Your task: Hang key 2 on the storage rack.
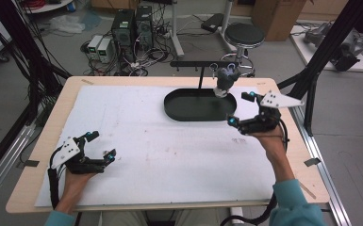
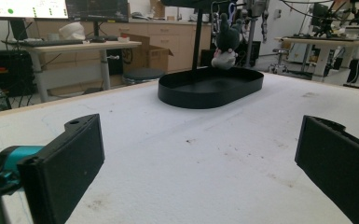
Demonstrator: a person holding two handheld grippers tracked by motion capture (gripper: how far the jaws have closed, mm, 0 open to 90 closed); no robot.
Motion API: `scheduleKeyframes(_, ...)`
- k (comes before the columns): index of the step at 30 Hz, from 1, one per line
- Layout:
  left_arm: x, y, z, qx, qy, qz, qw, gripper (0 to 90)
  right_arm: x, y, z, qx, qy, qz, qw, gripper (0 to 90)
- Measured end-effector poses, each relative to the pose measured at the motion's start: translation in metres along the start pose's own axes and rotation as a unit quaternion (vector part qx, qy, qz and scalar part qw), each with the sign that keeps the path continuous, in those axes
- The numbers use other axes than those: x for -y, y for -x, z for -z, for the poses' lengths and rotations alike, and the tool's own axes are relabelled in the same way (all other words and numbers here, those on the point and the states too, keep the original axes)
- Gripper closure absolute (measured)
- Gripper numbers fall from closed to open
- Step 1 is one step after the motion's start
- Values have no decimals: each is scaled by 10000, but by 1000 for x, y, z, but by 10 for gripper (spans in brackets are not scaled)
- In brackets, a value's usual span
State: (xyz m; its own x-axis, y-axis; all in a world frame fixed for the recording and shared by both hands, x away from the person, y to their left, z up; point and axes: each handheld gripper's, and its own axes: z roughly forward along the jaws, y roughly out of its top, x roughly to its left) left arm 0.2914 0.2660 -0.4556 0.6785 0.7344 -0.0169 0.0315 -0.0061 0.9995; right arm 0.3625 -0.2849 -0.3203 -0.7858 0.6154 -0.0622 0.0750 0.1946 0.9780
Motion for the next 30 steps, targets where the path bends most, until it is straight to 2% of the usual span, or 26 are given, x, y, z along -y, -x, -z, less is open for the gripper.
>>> scheduleKeyframes(1, 0, 0, 0, -22, 4, 4, 10000, 17, 8, -3, 1, 45, 46, 27, 10000, 6)
scheduleKeyframes(3, 0, 1, 0, -30, 10, 6, 10000, 17, 24, -8, 4, 72, 101, -163, 9998, 6)
scheduleKeyframes(6, 0, 1, 0, -13, -1, -28, 10000, 17, 47, -16, 8, 290, 253, -127, 9992, 6)
scheduleKeyframes(9, 0, 1, 0, -25, 14, -42, 10000, 17, 68, -24, 13, 342, 424, -263, 9982, 7)
scheduleKeyframes(14, 1, 2, 1, -55, 61, -73, 9999, 17, 95, -35, 20, 545, 504, -222, 9970, 6)
scheduleKeyframes(19, 1, 2, 1, -63, 65, -79, 9999, 17, 115, -40, 23, 757, 622, -284, 9948, 6)
scheduleKeyframes(21, 1, 3, 1, -69, 67, -84, 9999, 17, 120, -41, 22, 858, 534, -291, 9945, 6)
scheduleKeyframes(23, 1, 3, 1, -76, 78, -98, 9999, 17, 125, -42, 22, 931, 581, -297, 9935, 6)
scheduleKeyframes(25, 1, 4, 2, -94, 95, -111, 9998, 17, 128, -42, 23, 966, 677, -322, 9925, 6)
scheduleKeyframes(30, 1, 4, 3, -118, 124, -142, 9998, 17, 134, -43, 20, 982, 580, -346, 9929, 6)
